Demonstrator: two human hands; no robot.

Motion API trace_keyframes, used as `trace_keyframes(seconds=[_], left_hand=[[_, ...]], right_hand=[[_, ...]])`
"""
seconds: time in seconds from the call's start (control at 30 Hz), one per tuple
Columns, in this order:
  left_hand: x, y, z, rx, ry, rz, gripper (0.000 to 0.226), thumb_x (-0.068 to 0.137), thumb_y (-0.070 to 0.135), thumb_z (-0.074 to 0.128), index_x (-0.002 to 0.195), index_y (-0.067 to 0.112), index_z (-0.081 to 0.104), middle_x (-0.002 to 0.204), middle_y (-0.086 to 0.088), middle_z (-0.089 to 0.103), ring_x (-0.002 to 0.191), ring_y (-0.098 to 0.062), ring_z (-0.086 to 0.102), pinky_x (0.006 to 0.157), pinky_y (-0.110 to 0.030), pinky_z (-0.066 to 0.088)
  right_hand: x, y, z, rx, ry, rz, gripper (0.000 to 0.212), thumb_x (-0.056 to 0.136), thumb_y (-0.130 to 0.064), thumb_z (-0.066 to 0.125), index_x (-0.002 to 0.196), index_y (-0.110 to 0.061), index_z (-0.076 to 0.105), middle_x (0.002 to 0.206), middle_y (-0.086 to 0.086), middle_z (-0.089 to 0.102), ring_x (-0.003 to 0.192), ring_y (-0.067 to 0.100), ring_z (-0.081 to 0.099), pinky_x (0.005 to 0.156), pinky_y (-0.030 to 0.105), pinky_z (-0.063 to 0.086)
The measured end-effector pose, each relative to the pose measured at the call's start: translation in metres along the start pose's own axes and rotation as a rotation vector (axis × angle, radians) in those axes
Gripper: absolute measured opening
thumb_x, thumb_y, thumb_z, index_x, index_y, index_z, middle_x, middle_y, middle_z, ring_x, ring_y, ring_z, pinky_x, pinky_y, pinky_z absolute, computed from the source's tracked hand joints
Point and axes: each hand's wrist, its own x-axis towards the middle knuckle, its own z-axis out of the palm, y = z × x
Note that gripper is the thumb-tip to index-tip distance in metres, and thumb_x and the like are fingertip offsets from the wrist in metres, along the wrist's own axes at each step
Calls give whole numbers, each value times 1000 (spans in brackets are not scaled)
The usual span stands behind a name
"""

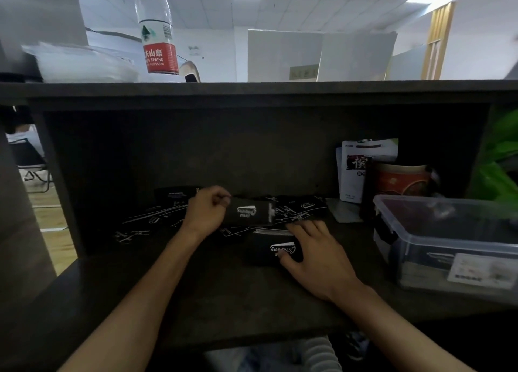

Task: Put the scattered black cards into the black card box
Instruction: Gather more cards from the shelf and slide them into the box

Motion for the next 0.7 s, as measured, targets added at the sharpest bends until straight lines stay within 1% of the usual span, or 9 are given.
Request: trace_keyframes(seconds=[0.13, 0.2, 0.3, 0.37, 0.43, 0.5, 0.53, 0.63, 0.7], left_hand=[[-31, 15, 2, -110, -371, 81, 18, 95, 14, 59, 96, 25, 73, 98, 5, 70, 91, -7, 64, 80, -21, 48], [-38, 19, 7, -139, -490, 68, 18, 96, 14, 57, 99, 23, 73, 97, 3, 71, 81, -2, 63, 75, -13, 48], [-35, 20, 10, -172, -600, 2, 21, 97, 18, 54, 98, 25, 74, 96, 1, 72, 78, -1, 61, 64, -13, 45], [-26, 18, 14, -155, -571, -60, 21, 96, 25, 54, 92, 25, 75, 90, 6, 73, 81, -4, 63, 64, -19, 43], [-7, 15, 23, -131, -364, -117, 21, 95, 26, 57, 83, 22, 74, 77, 7, 72, 83, -10, 66, 66, -23, 46], [15, 9, 34, 56, -109, -141, 17, 93, 35, 61, 84, 23, 70, 86, 2, 72, 94, -20, 67, 74, -26, 49], [24, 6, 39, 204, -50, -159, 24, 90, 45, 61, 91, 22, 70, 98, -2, 71, 103, -25, 65, 82, -29, 50], [40, -5, 54, 480, -119, -253, 64, 81, 71, 56, 119, 21, 65, 130, -9, 59, 124, -32, 52, 102, -43, 42], [44, -13, 65, 530, -149, -274, 68, 77, 74, 57, 121, 24, 64, 134, -9, 55, 128, -32, 47, 105, -47, 36]], right_hand=[[-1, 0, 1, -5, -12, 8, 77, 86, -63, 43, 152, -28, 28, 153, -6, 34, 140, 12, 25, 107, 36, 40], [-1, 0, 1, 10, -15, 12, 82, 85, -63, 44, 155, -29, 19, 151, -6, 35, 139, 12, 27, 105, 36, 41], [-1, 0, 2, -1, -22, -6, 74, 83, -66, 36, 148, -31, 31, 138, -9, 43, 128, 12, 34, 99, 36, 45], [0, -1, 2, -11, -37, -8, 68, 83, -66, 37, 142, -33, 38, 130, -11, 44, 120, 11, 34, 95, 36, 46], [2, 0, 3, -6, -43, -7, 65, 85, -66, 39, 141, -33, 39, 128, -12, 44, 119, 9, 32, 94, 35, 46], [1, 1, 3, 0, -50, -13, 65, 85, -67, 39, 142, -34, 38, 129, -12, 43, 119, 9, 32, 94, 35, 46], [1, 1, 2, 5, -55, -14, 65, 85, -67, 39, 142, -34, 37, 129, -12, 43, 119, 9, 32, 94, 35, 46], [1, 2, 2, 13, -62, -15, 64, 86, -66, 41, 142, -34, 37, 130, -12, 42, 119, 8, 31, 93, 33, 45], [2, 3, 2, 13, -65, -12, 64, 86, -66, 42, 141, -34, 38, 129, -12, 43, 118, 7, 32, 93, 33, 46]])
